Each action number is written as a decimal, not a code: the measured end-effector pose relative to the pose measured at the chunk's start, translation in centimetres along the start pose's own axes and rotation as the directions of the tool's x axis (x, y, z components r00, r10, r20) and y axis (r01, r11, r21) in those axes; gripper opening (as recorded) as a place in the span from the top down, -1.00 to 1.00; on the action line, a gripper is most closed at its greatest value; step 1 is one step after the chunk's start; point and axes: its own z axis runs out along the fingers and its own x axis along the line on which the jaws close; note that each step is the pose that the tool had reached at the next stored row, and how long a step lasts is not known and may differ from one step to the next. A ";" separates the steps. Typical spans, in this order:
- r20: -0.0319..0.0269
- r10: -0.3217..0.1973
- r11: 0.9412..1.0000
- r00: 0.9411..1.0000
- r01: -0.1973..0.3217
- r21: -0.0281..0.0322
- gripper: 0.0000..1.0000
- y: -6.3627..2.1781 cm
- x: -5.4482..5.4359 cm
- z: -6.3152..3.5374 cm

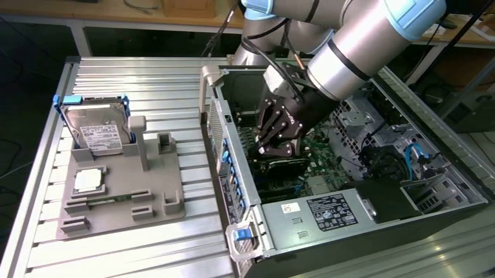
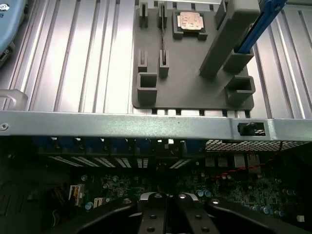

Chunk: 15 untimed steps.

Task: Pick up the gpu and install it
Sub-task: 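Press down on the gpu until it lock into place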

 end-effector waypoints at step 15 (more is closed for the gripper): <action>0.004 0.006 0.990 1.000 -0.005 -0.143 0.79 -1.15 0.0 -0.26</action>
